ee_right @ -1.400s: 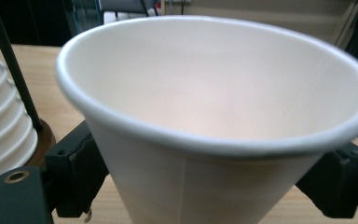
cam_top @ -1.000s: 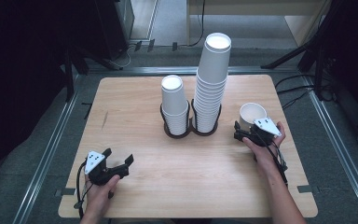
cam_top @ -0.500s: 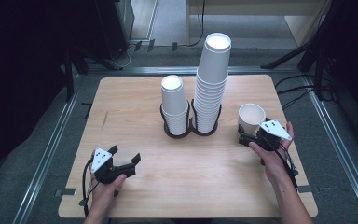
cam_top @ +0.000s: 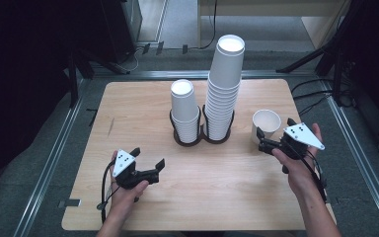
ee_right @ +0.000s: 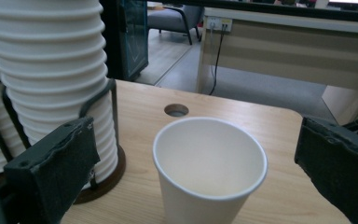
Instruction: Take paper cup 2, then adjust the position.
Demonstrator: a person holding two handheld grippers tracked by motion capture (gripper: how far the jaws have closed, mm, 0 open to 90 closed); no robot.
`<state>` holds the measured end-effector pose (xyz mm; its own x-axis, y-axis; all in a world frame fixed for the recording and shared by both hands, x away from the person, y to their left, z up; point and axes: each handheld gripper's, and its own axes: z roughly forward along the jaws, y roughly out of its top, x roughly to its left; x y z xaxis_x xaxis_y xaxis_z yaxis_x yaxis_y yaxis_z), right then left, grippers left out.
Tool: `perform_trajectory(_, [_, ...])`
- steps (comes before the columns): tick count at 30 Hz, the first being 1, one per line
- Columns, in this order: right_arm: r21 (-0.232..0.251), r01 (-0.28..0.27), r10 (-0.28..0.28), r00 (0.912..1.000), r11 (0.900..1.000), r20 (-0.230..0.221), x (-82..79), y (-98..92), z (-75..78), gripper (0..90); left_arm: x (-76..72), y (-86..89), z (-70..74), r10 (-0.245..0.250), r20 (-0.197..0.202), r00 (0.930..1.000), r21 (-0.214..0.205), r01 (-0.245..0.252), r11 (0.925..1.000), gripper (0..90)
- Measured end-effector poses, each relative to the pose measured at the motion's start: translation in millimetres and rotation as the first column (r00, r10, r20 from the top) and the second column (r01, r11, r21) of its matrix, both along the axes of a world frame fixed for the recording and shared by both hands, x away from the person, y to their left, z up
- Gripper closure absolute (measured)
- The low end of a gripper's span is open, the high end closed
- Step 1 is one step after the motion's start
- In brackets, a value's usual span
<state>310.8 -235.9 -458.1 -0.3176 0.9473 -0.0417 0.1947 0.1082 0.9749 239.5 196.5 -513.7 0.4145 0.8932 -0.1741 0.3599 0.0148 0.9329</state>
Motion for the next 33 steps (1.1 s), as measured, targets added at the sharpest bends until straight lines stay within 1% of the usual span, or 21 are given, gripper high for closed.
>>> perform_trajectory(2, [0.018, -0.006, 0.006, 0.9999, 0.9998, 0.008, -1.8, 2.2, 7.0, 0.0, 3.0, -6.4, 4.2, -0.009, 0.010, 0.9999, -0.004, 0.009, 1.0000, 0.0])
perform_trajectory(6, [0.047, -0.027, 0.025, 0.9991, 0.9986, 0.034, -4.7, 6.7, 22.7, 0.0, 8.4, -19.9, 12.6, -0.034, 0.022, 0.9992, 0.003, 0.034, 0.9994, 0.0])
perform_trajectory(9, [0.064, -0.039, 0.036, 0.9981, 0.9971, 0.049, -5.7, 11.2, 34.2, 0.0, 12.1, -30.2, 18.1, -0.047, 0.032, 0.9984, 0.011, 0.047, 0.9989, 0.0])
perform_trajectory(13, [0.082, -0.060, 0.055, 0.9963, 0.9948, 0.066, -5.4, 19.1, 48.7, 0.0, 16.0, -42.7, 25.2, -0.060, 0.046, 0.9971, 0.007, 0.060, 0.9982, 0.0])
perform_trajectory(16, [0.085, -0.070, 0.063, 0.9950, 0.9939, 0.077, -5.0, 25.4, 56.8, 0.0, 18.0, -52.4, 29.9, -0.068, 0.055, 0.9962, 0.003, 0.068, 0.9977, 0.0])
perform_trajectory(20, [0.090, -0.092, 0.084, 0.9924, 0.9917, 0.090, -4.3, 34.0, 66.9, 0.0, 19.6, -64.2, 35.3, -0.086, 0.067, 0.9940, 0.017, 0.085, 0.9962, 0.0])
perform_trajectory(22, [0.104, -0.103, 0.094, 0.9916, 0.9893, 0.089, -3.9, 38.0, 71.0, 0.0, 20.5, -69.8, 38.2, -0.097, 0.073, 0.9925, 0.026, 0.096, 0.9951, 0.0])
perform_trajectory(24, [0.107, -0.113, 0.103, 0.9900, 0.9878, 0.096, -3.1, 41.3, 75.0, 0.0, 21.6, -75.3, 41.5, -0.104, 0.078, 0.9916, 0.035, 0.101, 0.9943, 0.0])
perform_trajectory(28, [0.121, -0.130, 0.118, 0.9877, 0.9841, 0.103, -1.5, 48.3, 83.5, 0.0, 25.3, -86.4, 48.0, -0.117, 0.087, 0.9893, 0.039, 0.114, 0.9928, 0.0])
perform_trajectory(33, [0.122, -0.151, 0.136, 0.9835, 0.9810, 0.119, 0.4, 59.6, 94.1, 0.0, 31.4, -102.9, 56.2, -0.136, 0.101, 0.9855, 0.049, 0.131, 0.9901, 0.0])
